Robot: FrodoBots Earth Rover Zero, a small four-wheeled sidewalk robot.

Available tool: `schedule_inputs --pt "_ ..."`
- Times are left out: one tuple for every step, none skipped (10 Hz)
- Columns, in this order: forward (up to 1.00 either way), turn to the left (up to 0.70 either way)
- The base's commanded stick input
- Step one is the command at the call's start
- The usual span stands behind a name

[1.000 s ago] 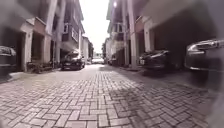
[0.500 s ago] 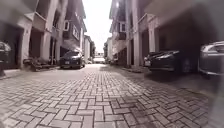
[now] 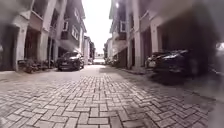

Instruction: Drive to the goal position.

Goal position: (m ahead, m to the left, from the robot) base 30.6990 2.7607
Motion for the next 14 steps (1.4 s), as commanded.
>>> schedule_inputs --pt "0.85 0.00" --pt "0.85 0.00" --pt "0.85 0.00" --pt "0.85 0.00" --pt "0.85 0.00" --pt "0.85 0.00" --pt "0.85 0.00" --pt "0.85 0.00" --pt "0.85 0.00" --pt "0.85 0.00" --pt "0.85 0.00" --pt "0.85 0.00" --pt "0.85 0.00" --pt "0.85 0.00"
